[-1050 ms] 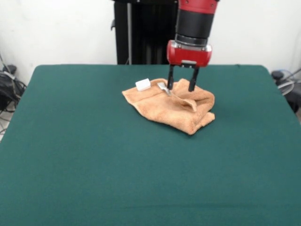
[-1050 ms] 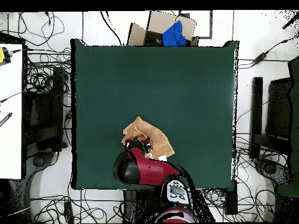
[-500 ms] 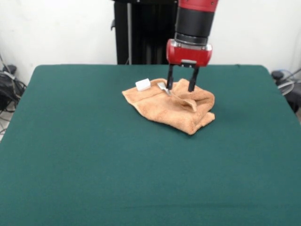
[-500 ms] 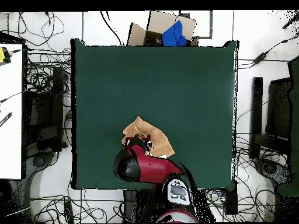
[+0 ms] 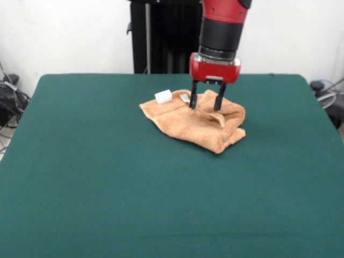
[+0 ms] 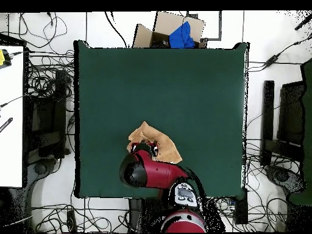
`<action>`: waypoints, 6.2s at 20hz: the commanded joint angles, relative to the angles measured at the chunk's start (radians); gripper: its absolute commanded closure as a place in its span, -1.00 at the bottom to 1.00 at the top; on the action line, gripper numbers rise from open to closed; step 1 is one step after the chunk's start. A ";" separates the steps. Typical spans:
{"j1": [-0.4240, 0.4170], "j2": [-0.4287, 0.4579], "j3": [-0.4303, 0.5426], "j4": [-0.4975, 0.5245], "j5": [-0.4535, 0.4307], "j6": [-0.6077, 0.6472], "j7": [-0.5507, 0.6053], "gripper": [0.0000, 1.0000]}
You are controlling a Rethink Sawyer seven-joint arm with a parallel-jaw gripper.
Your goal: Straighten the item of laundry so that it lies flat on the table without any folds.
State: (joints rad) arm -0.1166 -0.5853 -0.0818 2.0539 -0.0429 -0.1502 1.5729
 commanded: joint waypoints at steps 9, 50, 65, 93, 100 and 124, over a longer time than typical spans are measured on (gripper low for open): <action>0.027 0.059 0.001 -0.057 0.019 0.010 0.168 -1.00; -0.018 0.108 -0.014 -0.065 -0.050 -0.092 0.150 -1.00; -0.006 0.104 -0.024 -0.064 -0.043 -0.069 0.150 1.00; -0.046 -0.147 -0.040 0.093 -0.102 0.063 0.127 1.00; -0.052 -0.217 -0.060 0.139 -0.122 0.099 0.127 1.00; -0.140 -0.704 -0.089 0.292 -0.133 0.495 0.045 1.00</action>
State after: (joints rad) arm -0.2302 -1.2267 -0.1748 2.2591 -0.1397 0.2652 1.5729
